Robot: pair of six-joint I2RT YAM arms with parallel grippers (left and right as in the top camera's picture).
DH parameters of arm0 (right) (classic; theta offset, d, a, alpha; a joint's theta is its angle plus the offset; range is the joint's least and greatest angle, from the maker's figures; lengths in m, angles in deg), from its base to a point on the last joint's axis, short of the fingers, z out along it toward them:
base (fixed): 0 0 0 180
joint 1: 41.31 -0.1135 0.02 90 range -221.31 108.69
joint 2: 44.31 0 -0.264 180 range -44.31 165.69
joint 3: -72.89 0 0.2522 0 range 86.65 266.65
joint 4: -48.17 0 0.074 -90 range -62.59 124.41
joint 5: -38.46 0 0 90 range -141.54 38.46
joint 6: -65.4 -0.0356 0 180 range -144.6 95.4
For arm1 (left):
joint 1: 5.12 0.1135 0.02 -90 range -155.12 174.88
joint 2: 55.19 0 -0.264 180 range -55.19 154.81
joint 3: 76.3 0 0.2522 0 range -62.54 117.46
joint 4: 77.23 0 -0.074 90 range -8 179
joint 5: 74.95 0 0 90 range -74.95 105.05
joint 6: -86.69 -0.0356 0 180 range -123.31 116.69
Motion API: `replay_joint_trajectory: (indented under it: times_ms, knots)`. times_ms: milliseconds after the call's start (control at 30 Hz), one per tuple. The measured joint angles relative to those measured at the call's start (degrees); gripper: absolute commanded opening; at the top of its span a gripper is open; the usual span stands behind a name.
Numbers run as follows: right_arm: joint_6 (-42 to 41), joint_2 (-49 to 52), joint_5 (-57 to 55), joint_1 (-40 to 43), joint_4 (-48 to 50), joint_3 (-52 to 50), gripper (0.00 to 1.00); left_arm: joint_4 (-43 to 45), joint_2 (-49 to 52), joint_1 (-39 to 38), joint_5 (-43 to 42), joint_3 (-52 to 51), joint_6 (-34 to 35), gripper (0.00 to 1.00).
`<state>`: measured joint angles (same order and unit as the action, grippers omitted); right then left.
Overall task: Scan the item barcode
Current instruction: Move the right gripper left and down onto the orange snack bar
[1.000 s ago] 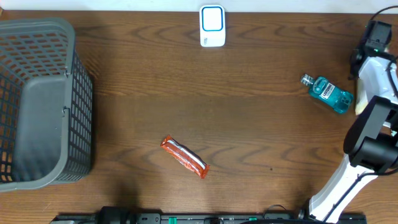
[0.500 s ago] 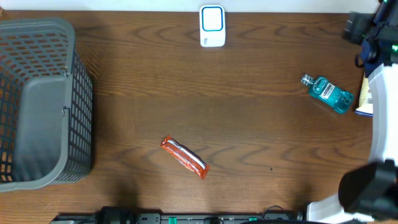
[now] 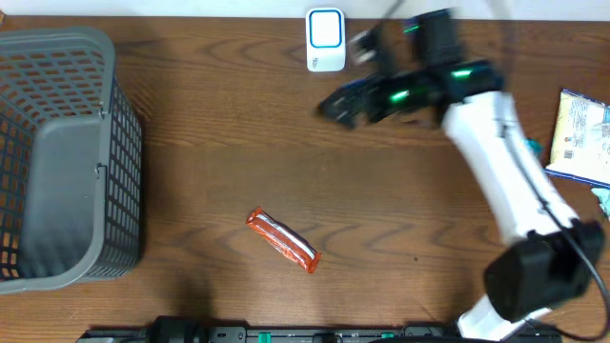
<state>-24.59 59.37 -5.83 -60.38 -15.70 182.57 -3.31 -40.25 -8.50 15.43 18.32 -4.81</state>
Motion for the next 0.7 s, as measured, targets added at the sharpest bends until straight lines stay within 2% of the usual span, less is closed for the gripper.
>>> replay_joint_trajectory:
  times_ms: [133,400,700]
  knots:
    - [0.5,3.7,-4.5,-9.7,-2.6,-0.1,0.99,0.0,0.0,0.0,0.0,0.0,0.0,0.99]
    - [0.7,10.5,-26.8,-24.9,-12.7,-0.2,0.99,0.0,0.0,0.0,0.0,0.0,0.0,0.99]
    - [0.7,17.8,-44.1,-37.0,-13.7,-0.3,0.99,0.0,0.0,0.0,0.0,0.0,0.0,0.99]
